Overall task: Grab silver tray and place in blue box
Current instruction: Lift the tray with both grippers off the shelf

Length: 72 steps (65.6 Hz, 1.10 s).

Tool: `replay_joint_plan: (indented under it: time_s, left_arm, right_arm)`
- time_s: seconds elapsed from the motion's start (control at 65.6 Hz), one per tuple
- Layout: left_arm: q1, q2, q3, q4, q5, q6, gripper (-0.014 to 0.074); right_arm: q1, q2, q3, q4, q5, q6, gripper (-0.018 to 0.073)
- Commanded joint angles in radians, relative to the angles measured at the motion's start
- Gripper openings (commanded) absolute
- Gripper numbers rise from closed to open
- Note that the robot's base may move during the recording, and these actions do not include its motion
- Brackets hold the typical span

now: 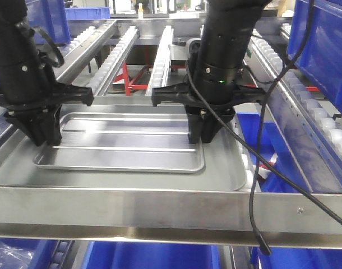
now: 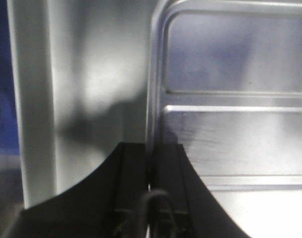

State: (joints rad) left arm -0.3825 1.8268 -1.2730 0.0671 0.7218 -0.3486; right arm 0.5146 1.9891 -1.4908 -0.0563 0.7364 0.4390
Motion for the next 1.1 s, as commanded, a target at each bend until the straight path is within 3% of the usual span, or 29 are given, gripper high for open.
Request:
replay_joint_plan:
  time_s: [0.0,0.275,0.442,0.458,0.595,1.083]
  left_arm:
    - [0.003,-0.11,-0.053,0.007,-0.01,-0.007,-0.0097]
    - [-0.017,-0.245,-0.195,0.024,0.147,-0.007,-0.0097]
    - [-0.074,-0.276,-0.274,0.04,0.239,-0.007,-0.0097]
    - [-0.149,-0.276,-0.295,0.04,0.308,-0.007,-0.0097]
    - [-0.197,-0.276,-0.295,0.049,0.301,-0.034,-0.0097]
    - [-0.204,-0.276,-0.295,0.048,0.301,-0.034,-0.0098]
  right_arm:
    - [-0.002,-0.121,-0.023,-0.034,0.016,-0.016,0.0059]
    - [-0.002,-0.291,-0.023,-0.085,0.12,-0.016,0.0059]
    - [-0.002,-0.374,-0.023,-0.094,0.174,-0.016,0.0059]
    - [-0.002,-0.45,-0.023,-0.101,0.209,-0.016,0.0059]
    - [-0.002,-0.499,-0.023,-0.117,0.215,-0.016,0.0059]
    - [-0.002,-0.509,-0.023,-0.125,0.245,-0.016,0.0059]
